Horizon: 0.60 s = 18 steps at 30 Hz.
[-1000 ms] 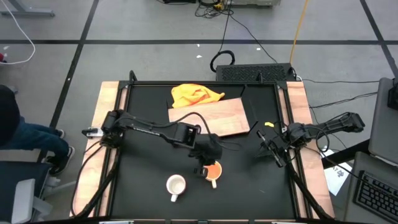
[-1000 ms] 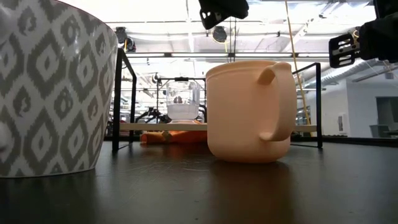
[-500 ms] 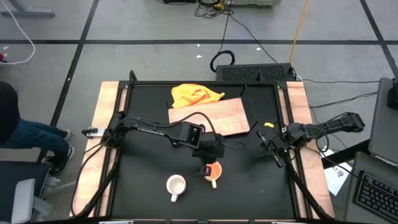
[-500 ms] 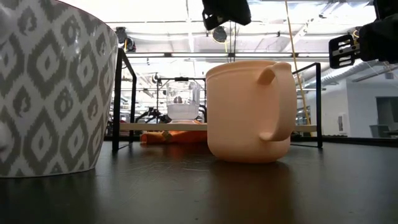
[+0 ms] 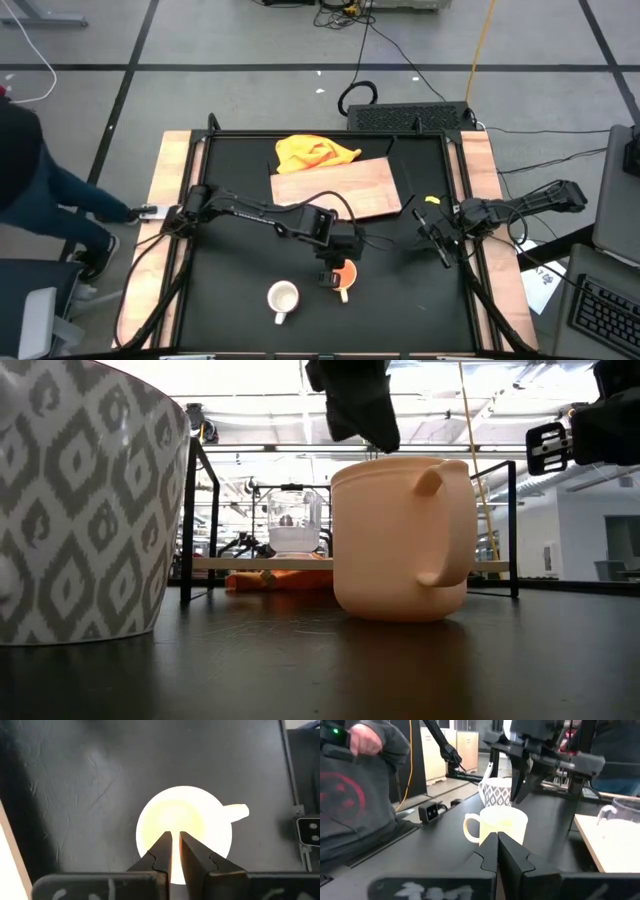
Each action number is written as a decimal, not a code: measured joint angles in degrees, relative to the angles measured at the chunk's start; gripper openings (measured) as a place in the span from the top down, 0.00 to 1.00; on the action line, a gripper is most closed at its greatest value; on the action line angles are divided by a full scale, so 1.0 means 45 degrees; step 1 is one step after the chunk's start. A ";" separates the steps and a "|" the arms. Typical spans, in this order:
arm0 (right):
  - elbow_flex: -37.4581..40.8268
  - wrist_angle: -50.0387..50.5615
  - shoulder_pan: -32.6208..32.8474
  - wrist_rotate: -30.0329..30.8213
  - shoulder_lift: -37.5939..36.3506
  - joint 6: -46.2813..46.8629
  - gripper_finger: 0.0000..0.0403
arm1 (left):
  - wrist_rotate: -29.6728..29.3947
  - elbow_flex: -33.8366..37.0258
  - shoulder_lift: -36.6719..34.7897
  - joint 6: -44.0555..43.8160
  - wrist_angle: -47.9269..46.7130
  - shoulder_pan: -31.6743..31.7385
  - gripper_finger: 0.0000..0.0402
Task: Stack small to large cups/mugs on shelf
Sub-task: Put the orange mug on the shelf
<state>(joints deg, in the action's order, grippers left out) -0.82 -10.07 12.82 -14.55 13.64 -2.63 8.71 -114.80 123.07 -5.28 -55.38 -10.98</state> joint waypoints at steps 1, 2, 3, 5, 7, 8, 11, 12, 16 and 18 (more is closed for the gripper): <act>0.0000 0.0060 0.0000 -0.0005 0.0017 0.0000 1.00 | 0.0000 0.0000 -0.0021 0.0000 0.0087 0.0007 0.91; 0.0000 0.0096 0.0000 -0.0005 0.0039 0.0000 1.00 | 0.0000 0.0000 -0.0045 -0.0001 0.0203 0.0012 0.91; 0.0000 0.0058 0.0000 0.0000 0.0071 0.0000 1.00 | 0.0001 -0.0005 -0.0060 -0.0001 0.0254 0.0015 0.91; 0.0000 0.0053 0.0000 0.0000 0.0090 0.0000 1.00 | 0.0169 -0.0005 -0.0061 -0.0005 0.0214 0.0015 0.91; 0.0000 0.0025 0.0000 0.0000 0.0095 0.0000 1.00 | 0.0538 0.0000 -0.0015 0.0058 0.0194 -0.0005 0.91; 0.0000 0.0019 0.0000 0.0000 0.0095 -0.0012 1.00 | 0.0631 0.0000 0.0096 0.0058 0.0305 -0.0023 0.91; 0.0000 0.0011 0.0000 0.0000 0.0095 -0.0044 1.00 | 0.0704 0.0045 0.0263 0.0049 0.0202 -0.0039 0.91; 0.0000 0.0006 0.0000 -0.0001 0.0090 -0.0044 1.00 | 0.0712 0.0049 0.0345 0.0053 0.0200 -0.0036 0.91; 0.0000 -0.0035 0.0000 -0.0005 0.0095 -0.0070 1.00 | 0.0724 0.0044 0.0359 0.0210 0.0203 0.0008 0.91; 0.0000 -0.0012 0.0000 -0.0001 0.0095 -0.0113 1.00 | 0.0719 0.0044 0.0359 0.0311 0.0351 0.0015 0.91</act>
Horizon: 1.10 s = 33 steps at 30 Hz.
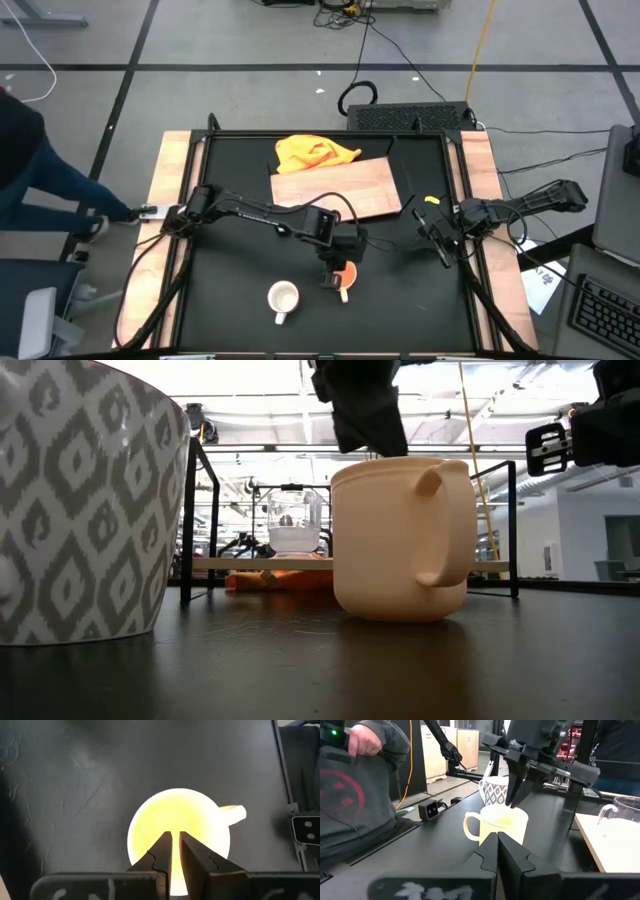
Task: Stack small to large cups/mugs on shelf
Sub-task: Put the orange mug on the shelf
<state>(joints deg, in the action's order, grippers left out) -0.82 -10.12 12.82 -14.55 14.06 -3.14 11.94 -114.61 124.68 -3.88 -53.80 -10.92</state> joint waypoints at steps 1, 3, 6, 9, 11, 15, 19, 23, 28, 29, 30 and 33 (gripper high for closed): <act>0.0000 -0.0030 0.0000 -0.0002 -0.0005 -0.0014 1.00 | 0.0000 0.0000 0.0000 0.0036 0.0033 -0.0005 0.91; 0.0000 -0.0033 0.0000 -0.0002 0.0000 -0.0028 1.00 | 0.0000 -0.0003 0.0000 0.0063 0.0079 -0.0005 0.91; 0.0000 -0.0074 0.0000 0.0000 -0.0005 -0.0028 1.00 | 0.0000 -0.0005 0.0000 0.0145 -0.0024 -0.0019 0.91; 0.0000 -0.0070 0.0000 0.0001 -0.0005 -0.0028 1.00 | 0.0000 -0.0005 0.0000 0.0201 -0.0020 -0.0005 0.91; 0.0000 -0.0070 0.0000 0.0000 -0.0005 -0.0028 1.00 | 0.0000 -0.0005 0.0000 0.0262 -0.0010 -0.0005 0.91; 0.0000 -0.0072 0.0000 -0.0002 -0.0005 -0.0028 1.00 | 0.0000 -0.0005 0.0000 0.0351 -0.0061 0.0005 0.89; 0.0000 -0.0070 0.0000 -0.0004 -0.0005 -0.0026 1.00 | -0.0068 -0.0005 0.0000 0.0735 -0.0326 0.0005 0.79; 0.0002 -0.0070 0.0000 -0.0004 -0.0005 -0.0025 1.00 | -0.0242 -0.0005 0.0000 0.0699 -0.0321 0.0005 0.65; 0.0000 -0.0070 0.0000 -0.0001 -0.0005 -0.0071 1.00 | -0.0827 -0.0005 0.0000 0.0684 -0.0310 0.0006 0.49; 0.0000 -0.0070 0.0000 -0.0001 -0.0005 -0.0094 1.00 | -0.0947 -0.0005 0.0000 0.0604 -0.0298 0.0011 0.47; 0.0000 -0.0070 0.0000 -0.0003 -0.0005 -0.0106 1.00 | -0.1008 -0.0005 0.0000 0.0511 -0.0286 0.0034 0.45; 0.0000 -0.0070 0.0000 -0.0004 -0.0005 -0.0120 1.00 | -0.1002 -0.0010 0.0000 0.0161 -0.0287 0.0179 0.43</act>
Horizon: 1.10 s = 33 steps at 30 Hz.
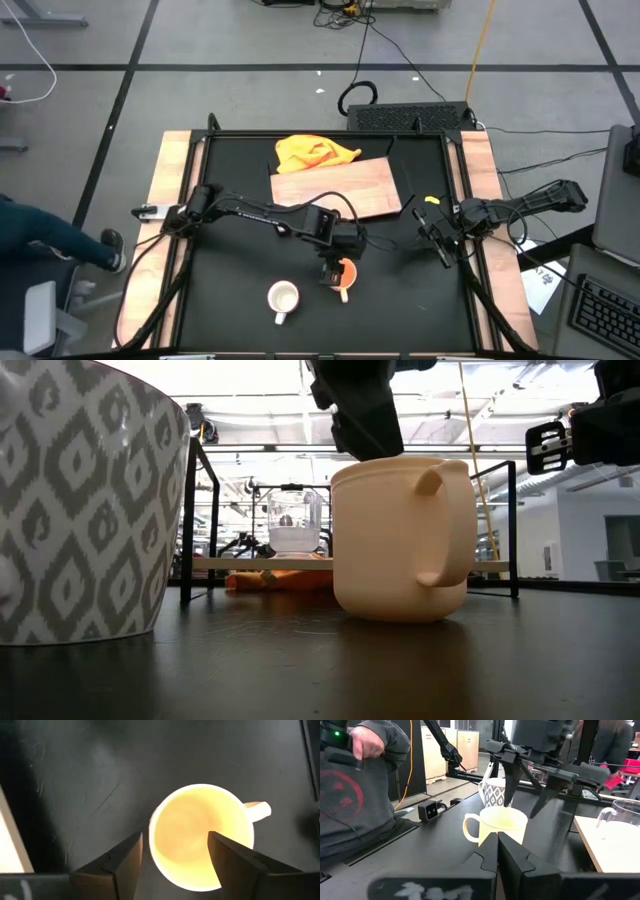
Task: Stack small to large cups/mugs on shelf
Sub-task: Put the orange mug on the shelf
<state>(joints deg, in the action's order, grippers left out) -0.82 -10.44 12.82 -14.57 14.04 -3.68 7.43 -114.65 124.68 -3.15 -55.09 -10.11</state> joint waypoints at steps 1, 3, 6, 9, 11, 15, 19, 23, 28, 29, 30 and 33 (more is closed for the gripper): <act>0.0000 0.0001 0.0000 0.0005 0.0000 0.0000 1.00 | -0.0005 0.0005 0.0000 -0.0074 0.0004 0.0059 0.43; 0.0000 0.0000 0.0000 0.0002 0.0000 0.0000 1.00 | -0.0003 0.0063 0.0000 -0.0098 0.0042 0.0153 0.44; 0.0001 0.0000 0.0000 0.0000 0.0000 0.0000 1.00 | 0.0002 0.0176 0.0000 -0.0108 0.0003 0.0282 0.46; 0.0000 0.0000 0.0000 0.0000 0.0000 0.0000 1.00 | 0.0179 0.0291 -0.0003 -0.0093 0.0071 0.0336 0.48; 0.0000 0.0005 0.0000 0.0000 0.0000 0.0000 1.00 | 0.0247 0.0438 -0.0005 -0.0095 0.0280 0.0326 0.48; 0.0004 0.0005 0.0000 0.0005 0.0000 -0.0023 1.00 | 0.0520 0.0605 -0.0005 -0.0069 0.0406 0.0302 0.48; 0.0000 0.0005 0.0000 0.0002 0.0000 -0.0041 1.00 | 0.0575 0.0972 -0.0005 -0.0079 0.0627 0.0307 0.48; 0.0000 0.0005 0.0000 0.0000 0.0000 -0.0044 1.00 | 0.0574 0.1021 -0.0005 -0.0073 0.0665 0.0307 0.48; 0.0004 0.0005 0.0000 0.0000 0.0000 -0.0019 1.00 | 0.0575 0.1039 -0.0005 0.0004 0.0719 0.0307 0.48; 0.0000 0.0005 0.0000 0.0000 0.0000 -0.0019 1.00 | 0.0575 0.1039 -0.0005 0.0004 0.0702 0.0312 0.48; 0.0000 0.0005 0.0000 0.0000 0.0002 -0.0019 1.00 | 0.0575 0.1039 -0.0005 0.0001 0.0690 0.0312 0.48; 0.0000 0.0005 0.0000 0.0000 0.0000 -0.0015 1.00 | 0.0575 0.1039 0.0001 -0.0001 0.0709 0.0302 0.48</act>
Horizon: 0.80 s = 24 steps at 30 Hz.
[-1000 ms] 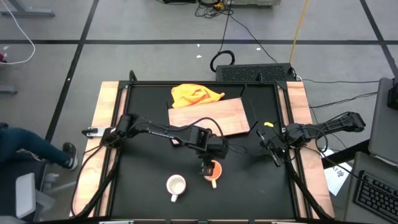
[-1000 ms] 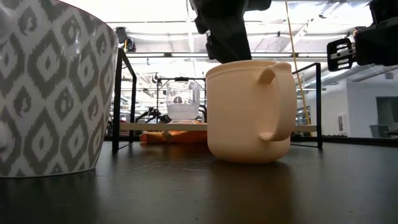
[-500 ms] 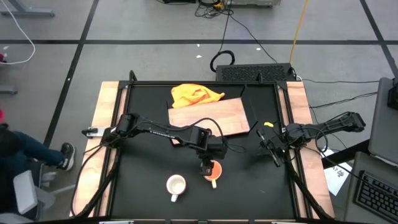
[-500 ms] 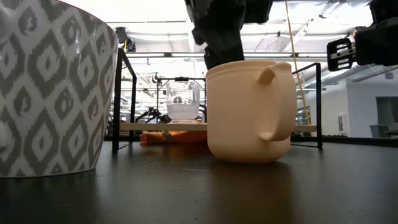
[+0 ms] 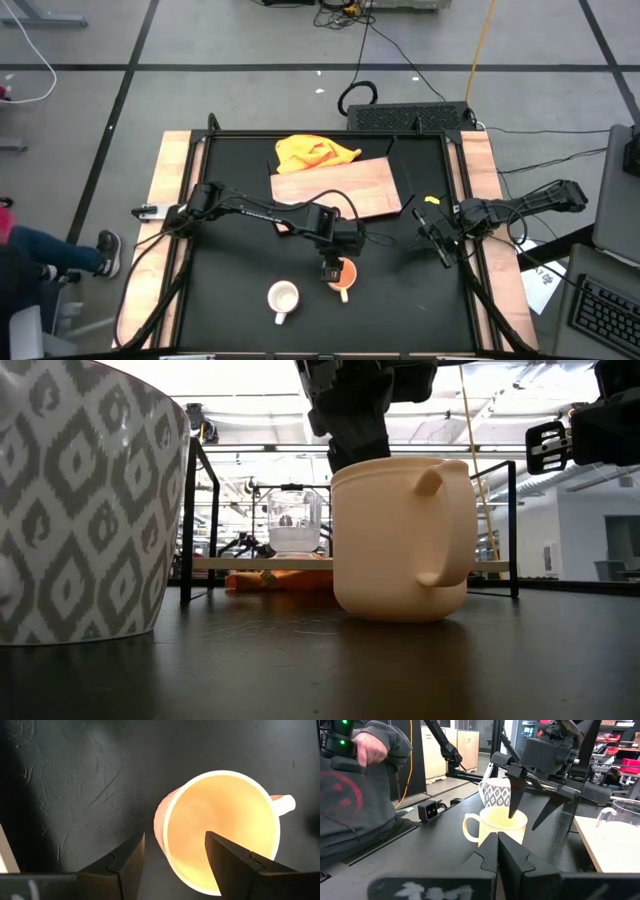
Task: Stack small to large cups/mugs on shelf
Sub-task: Put the orange mug on the shelf
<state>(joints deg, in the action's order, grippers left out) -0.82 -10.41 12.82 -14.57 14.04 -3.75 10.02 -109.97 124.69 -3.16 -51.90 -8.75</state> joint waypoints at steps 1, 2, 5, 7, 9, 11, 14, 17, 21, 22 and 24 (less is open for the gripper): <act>0.0000 0.0000 0.0000 0.0000 0.0002 0.0000 1.00 | 0.0000 0.0000 0.0057 0.0000 0.0064 0.0000 0.48; 0.0000 0.0000 0.0000 0.0000 0.0000 0.0000 1.00 | 0.0000 0.0000 0.0090 -0.0005 0.0120 0.0000 0.48; 0.0001 0.0000 0.0000 0.0000 0.0003 0.0003 1.00 | 0.0010 0.0010 0.0130 -0.0005 0.0114 -0.0027 0.48; 0.0002 0.0002 0.0000 0.0000 0.0005 0.0005 1.00 | 0.0010 -0.0005 0.0202 0.0008 0.0293 -0.0058 0.48; 0.0000 0.0005 0.0000 0.0000 0.0004 0.0005 1.00 | 0.0010 0.0002 0.0287 0.0010 0.0246 -0.0058 0.48; 0.0000 0.0003 0.0000 0.0000 0.0005 0.0005 1.00 | 0.0010 0.0015 0.0305 0.0075 0.0230 -0.0058 0.48; 0.0000 0.0005 0.0000 0.0000 0.0005 0.0005 1.00 | 0.0019 -0.0003 0.0340 0.0207 0.0280 -0.0058 0.48; 0.0000 0.0005 -0.0002 0.0000 0.0005 0.0005 1.00 | 0.0010 0.0005 0.0436 0.0215 0.0257 -0.0058 0.48; 0.0001 0.0005 -0.0001 0.0000 0.0005 0.0005 1.00 | 0.0010 0.0005 0.0397 0.0263 0.0326 -0.0058 0.48; 0.0000 0.0005 0.0000 0.0000 0.0005 0.0005 1.00 | 0.0010 0.0005 0.0399 0.0266 0.0330 -0.0058 0.48; 0.0000 0.0005 0.0000 0.0000 0.0003 0.0005 1.00 | 0.0010 0.0005 0.0402 0.0267 0.0332 -0.0058 0.48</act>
<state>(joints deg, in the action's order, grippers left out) -0.82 -10.39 12.82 -14.57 14.06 -3.73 10.07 -109.95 126.50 -1.96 -50.40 -9.02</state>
